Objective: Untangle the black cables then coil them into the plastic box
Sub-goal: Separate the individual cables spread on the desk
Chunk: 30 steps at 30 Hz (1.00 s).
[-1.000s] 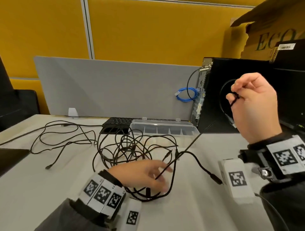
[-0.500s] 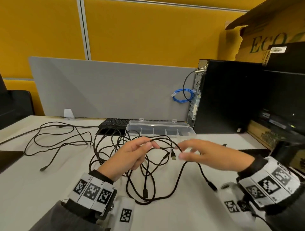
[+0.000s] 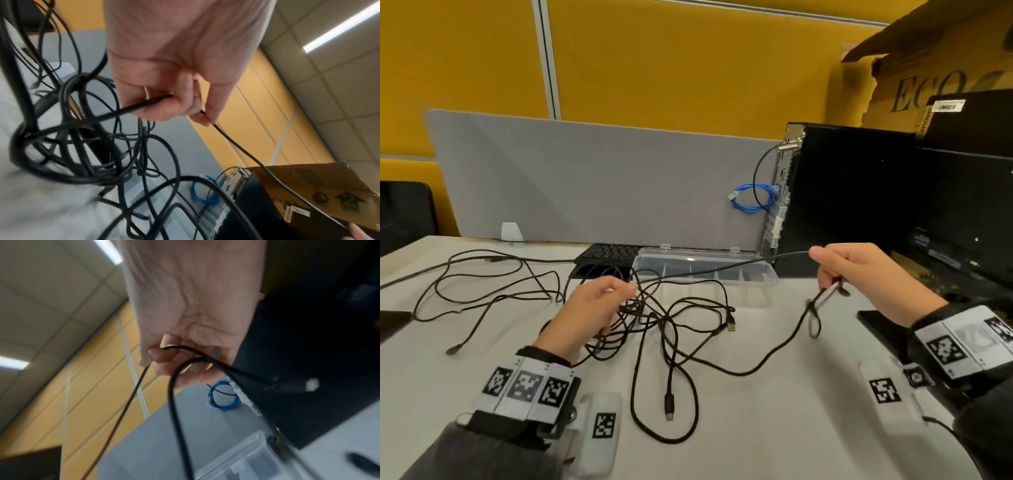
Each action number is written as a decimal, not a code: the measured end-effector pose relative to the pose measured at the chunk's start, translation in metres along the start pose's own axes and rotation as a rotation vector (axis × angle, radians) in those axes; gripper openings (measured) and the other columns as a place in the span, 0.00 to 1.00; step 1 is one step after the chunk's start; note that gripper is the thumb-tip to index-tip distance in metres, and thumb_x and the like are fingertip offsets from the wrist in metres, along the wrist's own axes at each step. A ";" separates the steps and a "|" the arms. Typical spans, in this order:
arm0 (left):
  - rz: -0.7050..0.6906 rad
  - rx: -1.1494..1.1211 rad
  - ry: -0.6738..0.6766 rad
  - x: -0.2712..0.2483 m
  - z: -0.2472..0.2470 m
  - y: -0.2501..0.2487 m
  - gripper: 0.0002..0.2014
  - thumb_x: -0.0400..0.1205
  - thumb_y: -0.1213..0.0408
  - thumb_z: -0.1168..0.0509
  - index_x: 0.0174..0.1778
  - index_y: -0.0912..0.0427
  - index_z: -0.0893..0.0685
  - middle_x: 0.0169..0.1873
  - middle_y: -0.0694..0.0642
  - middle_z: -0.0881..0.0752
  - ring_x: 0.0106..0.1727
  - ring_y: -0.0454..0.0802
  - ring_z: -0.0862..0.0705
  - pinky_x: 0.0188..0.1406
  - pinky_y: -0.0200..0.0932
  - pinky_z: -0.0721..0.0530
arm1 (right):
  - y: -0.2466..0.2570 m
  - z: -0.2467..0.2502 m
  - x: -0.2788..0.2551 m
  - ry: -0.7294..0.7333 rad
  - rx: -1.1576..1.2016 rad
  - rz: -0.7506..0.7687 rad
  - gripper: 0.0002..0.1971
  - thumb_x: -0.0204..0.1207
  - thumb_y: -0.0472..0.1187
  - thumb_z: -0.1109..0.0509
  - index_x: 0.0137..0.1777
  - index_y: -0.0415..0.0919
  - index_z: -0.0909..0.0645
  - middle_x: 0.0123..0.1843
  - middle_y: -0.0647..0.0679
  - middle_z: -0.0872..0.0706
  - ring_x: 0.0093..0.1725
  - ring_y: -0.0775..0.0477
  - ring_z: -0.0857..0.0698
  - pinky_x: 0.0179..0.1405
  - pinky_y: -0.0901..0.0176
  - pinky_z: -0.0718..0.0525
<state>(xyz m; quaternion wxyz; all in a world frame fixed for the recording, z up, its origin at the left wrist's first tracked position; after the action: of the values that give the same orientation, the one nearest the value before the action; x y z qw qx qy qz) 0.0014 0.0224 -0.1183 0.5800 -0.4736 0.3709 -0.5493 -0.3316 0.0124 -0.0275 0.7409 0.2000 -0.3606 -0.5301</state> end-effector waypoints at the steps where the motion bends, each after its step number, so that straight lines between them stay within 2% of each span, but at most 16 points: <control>1: 0.015 -0.005 -0.058 0.002 0.009 0.004 0.10 0.81 0.53 0.37 0.41 0.55 0.17 0.20 0.47 0.30 0.23 0.46 0.34 0.28 0.41 0.32 | -0.004 0.002 -0.002 -0.004 0.064 -0.015 0.24 0.77 0.52 0.39 0.35 0.27 0.22 0.27 0.47 0.20 0.31 0.50 0.22 0.42 0.59 0.21; 4: 0.044 -0.044 -0.162 0.007 0.030 0.013 0.11 0.81 0.53 0.36 0.43 0.58 0.18 0.23 0.50 0.34 0.25 0.48 0.36 0.26 0.41 0.35 | -0.021 0.011 -0.003 -0.063 0.170 -0.050 0.25 0.79 0.51 0.39 0.36 0.25 0.25 0.27 0.46 0.24 0.33 0.44 0.25 0.48 0.55 0.21; 6: 0.061 -0.074 -0.174 0.007 0.034 0.015 0.09 0.81 0.54 0.37 0.40 0.56 0.20 0.24 0.51 0.34 0.25 0.47 0.37 0.25 0.40 0.36 | -0.033 0.017 -0.002 -0.117 0.226 -0.076 0.21 0.81 0.48 0.41 0.37 0.30 0.25 0.28 0.46 0.26 0.32 0.45 0.26 0.45 0.54 0.21; 8: 0.078 -0.065 -0.145 0.006 0.030 0.017 0.09 0.82 0.55 0.37 0.40 0.55 0.19 0.26 0.51 0.32 0.25 0.47 0.37 0.25 0.40 0.34 | -0.042 0.024 0.001 -0.186 0.255 -0.076 0.15 0.83 0.45 0.43 0.37 0.37 0.26 0.27 0.47 0.30 0.28 0.48 0.30 0.34 0.56 0.26; 10: 0.100 -0.009 -0.081 0.006 0.024 0.019 0.08 0.82 0.56 0.37 0.45 0.56 0.17 0.28 0.51 0.30 0.26 0.46 0.35 0.27 0.40 0.32 | -0.045 0.033 0.004 -0.305 0.244 -0.054 0.12 0.84 0.43 0.42 0.39 0.39 0.26 0.27 0.48 0.33 0.26 0.50 0.34 0.27 0.58 0.33; 13: 0.123 0.031 -0.002 0.006 0.019 0.021 0.09 0.84 0.60 0.41 0.48 0.57 0.16 0.27 0.51 0.30 0.27 0.46 0.34 0.28 0.40 0.31 | -0.037 0.042 0.007 -0.446 0.087 0.038 0.09 0.83 0.42 0.41 0.43 0.42 0.24 0.30 0.50 0.28 0.29 0.51 0.29 0.29 0.61 0.33; 15: 0.100 -0.008 0.000 0.007 0.020 0.019 0.10 0.85 0.61 0.42 0.48 0.57 0.15 0.27 0.51 0.31 0.26 0.45 0.36 0.26 0.39 0.34 | -0.028 0.026 0.015 -0.383 -0.076 0.053 0.08 0.82 0.44 0.41 0.50 0.45 0.21 0.37 0.52 0.22 0.40 0.50 0.22 0.38 0.60 0.26; 17: 0.047 -0.058 -0.005 0.006 0.021 0.013 0.11 0.85 0.61 0.43 0.48 0.57 0.15 0.27 0.50 0.33 0.25 0.43 0.37 0.23 0.36 0.37 | -0.017 -0.002 0.023 -0.254 -0.341 0.019 0.17 0.79 0.53 0.42 0.64 0.49 0.23 0.48 0.50 0.18 0.55 0.45 0.20 0.51 0.50 0.20; 19: -0.014 -0.074 0.002 0.004 0.019 0.004 0.11 0.85 0.61 0.42 0.48 0.57 0.14 0.26 0.49 0.33 0.24 0.41 0.37 0.22 0.34 0.38 | 0.009 -0.038 0.023 -0.109 -0.548 0.025 0.26 0.77 0.60 0.44 0.74 0.55 0.33 0.62 0.48 0.22 0.67 0.43 0.28 0.63 0.43 0.26; 21: -0.075 -0.094 0.034 0.000 0.015 -0.007 0.11 0.84 0.61 0.42 0.48 0.54 0.13 0.24 0.47 0.33 0.23 0.41 0.37 0.21 0.33 0.38 | 0.052 -0.083 0.014 0.075 -0.537 0.144 0.31 0.77 0.62 0.44 0.79 0.57 0.46 0.75 0.50 0.32 0.76 0.47 0.38 0.73 0.42 0.36; 23: -0.123 -0.119 0.084 -0.006 0.010 -0.017 0.10 0.83 0.61 0.40 0.47 0.52 0.12 0.24 0.47 0.32 0.24 0.40 0.37 0.23 0.33 0.37 | 0.093 -0.127 0.001 0.231 -0.474 0.275 0.33 0.79 0.60 0.43 0.81 0.57 0.51 0.79 0.53 0.37 0.78 0.50 0.41 0.76 0.43 0.39; 25: -0.155 -0.163 0.139 -0.011 0.005 -0.024 0.10 0.81 0.59 0.39 0.45 0.51 0.11 0.23 0.47 0.32 0.24 0.41 0.37 0.23 0.34 0.37 | 0.115 -0.163 -0.002 0.346 -0.427 0.347 0.27 0.82 0.56 0.44 0.79 0.52 0.43 0.74 0.49 0.28 0.73 0.49 0.31 0.69 0.47 0.30; 26: -0.166 -0.186 0.155 -0.013 0.004 -0.027 0.10 0.79 0.58 0.38 0.44 0.53 0.11 0.23 0.47 0.33 0.24 0.41 0.37 0.23 0.34 0.38 | 0.121 -0.175 -0.001 0.387 -0.388 0.354 0.21 0.83 0.53 0.45 0.73 0.47 0.34 0.66 0.47 0.22 0.64 0.48 0.24 0.61 0.51 0.24; 27: -0.173 -0.201 0.163 -0.014 0.004 -0.029 0.10 0.78 0.58 0.37 0.42 0.55 0.12 0.22 0.47 0.33 0.24 0.42 0.38 0.23 0.34 0.39 | 0.126 -0.182 0.001 0.411 -0.322 0.360 0.16 0.84 0.51 0.46 0.64 0.43 0.27 0.56 0.47 0.17 0.54 0.49 0.19 0.50 0.56 0.22; 29: -0.170 -0.219 0.162 -0.013 0.006 -0.029 0.08 0.75 0.57 0.34 0.38 0.58 0.14 0.22 0.48 0.34 0.23 0.43 0.40 0.22 0.34 0.40 | 0.131 -0.183 0.008 0.418 -0.184 0.378 0.15 0.85 0.49 0.47 0.44 0.42 0.24 0.36 0.53 0.21 0.35 0.60 0.23 0.35 0.68 0.29; 30: -0.164 -0.221 0.156 -0.012 0.008 -0.028 0.08 0.76 0.57 0.32 0.38 0.58 0.14 0.22 0.48 0.34 0.23 0.42 0.40 0.22 0.34 0.39 | 0.132 -0.174 0.013 0.376 -0.125 0.382 0.16 0.85 0.48 0.47 0.39 0.43 0.26 0.31 0.55 0.26 0.30 0.62 0.27 0.32 0.70 0.31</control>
<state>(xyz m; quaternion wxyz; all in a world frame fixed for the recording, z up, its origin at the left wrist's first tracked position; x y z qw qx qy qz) -0.0007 0.0373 -0.0906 0.4468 -0.5192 0.4332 -0.5857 -0.1147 0.0325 -0.0479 0.8923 0.1769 -0.2144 -0.3557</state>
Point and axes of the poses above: each hand's wrist, its own x-axis towards the middle knuckle, its own z-axis out of the back of the hand, y = z × x, the point moved 8 cm from there along x, towards the middle knuckle
